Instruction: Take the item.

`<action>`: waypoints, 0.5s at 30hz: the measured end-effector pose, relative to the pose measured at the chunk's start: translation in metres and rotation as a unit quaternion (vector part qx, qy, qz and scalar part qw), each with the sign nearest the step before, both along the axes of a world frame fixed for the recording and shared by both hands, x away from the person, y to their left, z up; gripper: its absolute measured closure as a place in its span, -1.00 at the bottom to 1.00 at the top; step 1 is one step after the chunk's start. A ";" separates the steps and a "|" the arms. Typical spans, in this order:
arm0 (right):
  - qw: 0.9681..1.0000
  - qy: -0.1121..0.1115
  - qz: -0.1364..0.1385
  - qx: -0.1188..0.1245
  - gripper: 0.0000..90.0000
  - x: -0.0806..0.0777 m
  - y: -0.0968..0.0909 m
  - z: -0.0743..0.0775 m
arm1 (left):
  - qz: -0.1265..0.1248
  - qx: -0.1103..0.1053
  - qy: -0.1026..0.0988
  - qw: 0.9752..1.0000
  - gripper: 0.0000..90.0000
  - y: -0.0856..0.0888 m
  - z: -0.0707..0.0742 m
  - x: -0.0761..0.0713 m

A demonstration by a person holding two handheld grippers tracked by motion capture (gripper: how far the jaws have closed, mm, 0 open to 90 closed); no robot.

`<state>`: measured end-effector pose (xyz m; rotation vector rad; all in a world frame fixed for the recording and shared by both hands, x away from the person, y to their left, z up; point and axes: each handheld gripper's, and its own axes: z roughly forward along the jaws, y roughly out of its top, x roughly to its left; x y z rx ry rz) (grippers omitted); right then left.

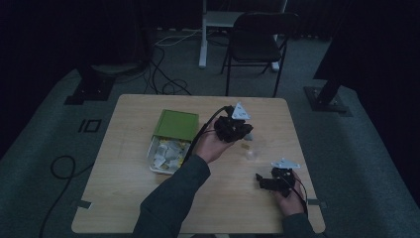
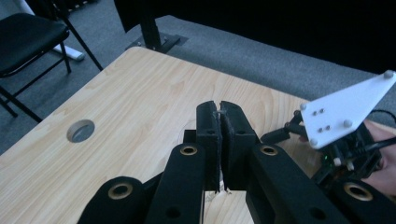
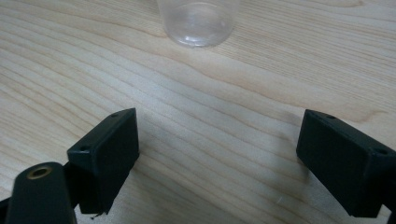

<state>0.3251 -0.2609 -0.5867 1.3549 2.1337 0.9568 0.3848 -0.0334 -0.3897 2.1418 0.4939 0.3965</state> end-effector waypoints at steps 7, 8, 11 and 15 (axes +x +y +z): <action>1.000 0.000 0.000 0.000 -0.72 0.000 0.000 0.000 | -0.004 -0.001 -0.005 1.000 0.96 -0.012 0.005 0.006; 1.000 0.000 0.000 0.000 -0.72 0.000 0.000 0.000 | -0.003 -0.005 -0.005 1.000 0.96 -0.014 0.005 0.007; 1.000 0.000 0.000 0.000 -0.72 0.000 0.000 0.000 | -0.002 0.001 -0.008 1.000 0.96 -0.018 0.005 0.010; 1.000 0.000 0.000 0.001 -0.72 0.000 0.000 0.000 | 0.005 -0.002 -0.009 1.000 0.96 -0.026 0.004 0.016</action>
